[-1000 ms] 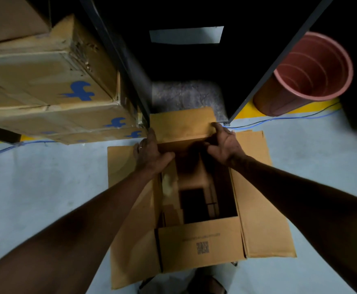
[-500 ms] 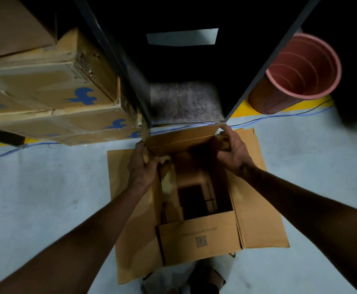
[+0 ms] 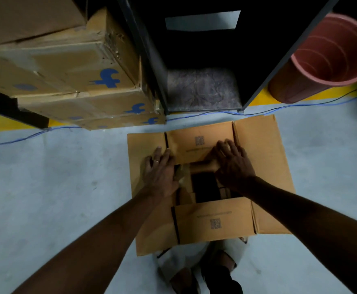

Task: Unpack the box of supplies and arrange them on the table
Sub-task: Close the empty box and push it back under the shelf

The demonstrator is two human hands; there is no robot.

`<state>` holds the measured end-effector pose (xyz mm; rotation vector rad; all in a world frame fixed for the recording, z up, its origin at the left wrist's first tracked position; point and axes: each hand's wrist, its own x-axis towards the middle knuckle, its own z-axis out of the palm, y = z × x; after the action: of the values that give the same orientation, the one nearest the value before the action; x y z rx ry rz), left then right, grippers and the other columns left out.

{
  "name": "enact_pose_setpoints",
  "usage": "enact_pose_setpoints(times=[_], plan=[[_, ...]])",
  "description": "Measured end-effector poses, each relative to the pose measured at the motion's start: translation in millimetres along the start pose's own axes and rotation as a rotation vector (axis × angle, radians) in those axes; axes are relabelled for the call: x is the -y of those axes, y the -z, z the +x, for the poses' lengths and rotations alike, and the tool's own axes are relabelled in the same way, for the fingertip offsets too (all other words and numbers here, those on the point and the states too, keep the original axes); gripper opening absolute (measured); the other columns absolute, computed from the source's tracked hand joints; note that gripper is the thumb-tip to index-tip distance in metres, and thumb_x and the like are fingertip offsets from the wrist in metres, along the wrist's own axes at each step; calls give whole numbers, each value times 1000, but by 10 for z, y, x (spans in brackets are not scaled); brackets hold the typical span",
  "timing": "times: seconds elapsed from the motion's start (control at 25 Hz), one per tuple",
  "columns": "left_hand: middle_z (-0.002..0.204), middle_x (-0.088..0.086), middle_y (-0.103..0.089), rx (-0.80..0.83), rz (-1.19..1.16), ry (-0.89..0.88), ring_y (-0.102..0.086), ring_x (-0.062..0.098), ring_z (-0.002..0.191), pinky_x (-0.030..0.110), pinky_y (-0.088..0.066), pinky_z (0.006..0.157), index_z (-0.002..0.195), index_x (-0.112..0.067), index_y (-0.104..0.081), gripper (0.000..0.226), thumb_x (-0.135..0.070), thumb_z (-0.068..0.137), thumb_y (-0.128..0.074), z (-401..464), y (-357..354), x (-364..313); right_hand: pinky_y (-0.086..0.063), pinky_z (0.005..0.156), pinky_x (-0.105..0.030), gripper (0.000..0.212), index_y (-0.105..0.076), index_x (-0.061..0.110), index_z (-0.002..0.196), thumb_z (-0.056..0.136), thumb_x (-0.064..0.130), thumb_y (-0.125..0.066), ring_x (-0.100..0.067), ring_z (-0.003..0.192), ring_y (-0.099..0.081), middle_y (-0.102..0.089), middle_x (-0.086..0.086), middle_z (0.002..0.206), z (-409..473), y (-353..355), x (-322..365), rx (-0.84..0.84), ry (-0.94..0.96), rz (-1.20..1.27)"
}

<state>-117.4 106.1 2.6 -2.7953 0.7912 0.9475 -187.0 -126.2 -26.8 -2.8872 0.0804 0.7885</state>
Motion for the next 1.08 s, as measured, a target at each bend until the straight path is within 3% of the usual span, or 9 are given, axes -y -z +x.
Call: enact_pose_setpoints(times=[0.08,0.2,0.36,0.56,0.68,0.76,0.84,1.0,1.08], plan=[[165,3,-9,-61,43,-26,-1,29,152,52,-15,119,153,-19,-26,72,-45,89,-48,-41,-12,7,-13,121,-50,78,-13,16,159,95,40,-50,-32,154,-2,-3,-6,168,42,-24,52,24,-54,-5],[163,5,-21,-257,-13,-61,-17,27,150,48,-24,116,152,-16,-32,71,-45,87,-25,-246,-83,71,-18,120,-52,75,-20,14,157,93,42,-45,-32,153,-9,-11,-9,167,17,-54,117,-12,-60,20],[164,8,-12,-448,-222,27,-12,26,152,48,-22,118,155,-13,-22,81,-29,82,-53,-636,-164,115,-27,116,-56,68,-31,11,153,93,37,-51,-36,149,-21,-23,-13,163,-161,11,189,-112,-73,29],[163,17,-6,-429,-509,366,-9,34,150,50,-11,119,156,-13,-11,91,-39,80,-53,-1006,-283,107,-27,117,-58,68,-27,13,154,98,51,-28,-35,149,-23,-24,-14,162,-511,-6,398,-167,-7,102],[160,12,-23,-371,-781,478,-31,29,143,47,-10,117,156,-16,-9,87,-44,83,-46,-1129,-422,96,-29,115,-63,71,-27,19,155,95,57,-34,-34,148,-25,-26,-12,161,-789,-211,590,-92,48,109],[158,6,-30,-410,-871,433,-45,25,133,44,-14,116,156,-21,-8,80,-43,87,-42,-1219,-468,43,-30,113,-63,67,-36,22,151,93,54,-45,-35,147,-27,-31,-11,159,-957,-363,718,-32,69,112],[159,2,-31,-495,-886,352,-46,21,133,43,-21,116,156,-24,-11,72,-40,92,-39,-1272,-492,-7,-31,112,-62,65,-43,22,146,88,48,-56,-38,144,-32,-39,-14,155,-1058,-493,778,12,25,126],[162,-10,-20,-506,-938,231,-27,12,144,42,-28,118,157,-31,-10,63,-37,99,-33,-1361,-425,-239,-28,115,-60,68,-36,23,151,90,46,-57,-37,147,-28,-34,-14,157,-1047,-632,765,13,-41,145],[164,-12,-13,-491,-909,138,-19,8,148,35,-23,120,157,-31,-6,62,-39,100,-29,-1358,-380,-382,-24,117,-60,69,-32,23,154,93,49,-53,-35,150,-22,-27,-13,161,-1036,-665,738,23,-56,158]])
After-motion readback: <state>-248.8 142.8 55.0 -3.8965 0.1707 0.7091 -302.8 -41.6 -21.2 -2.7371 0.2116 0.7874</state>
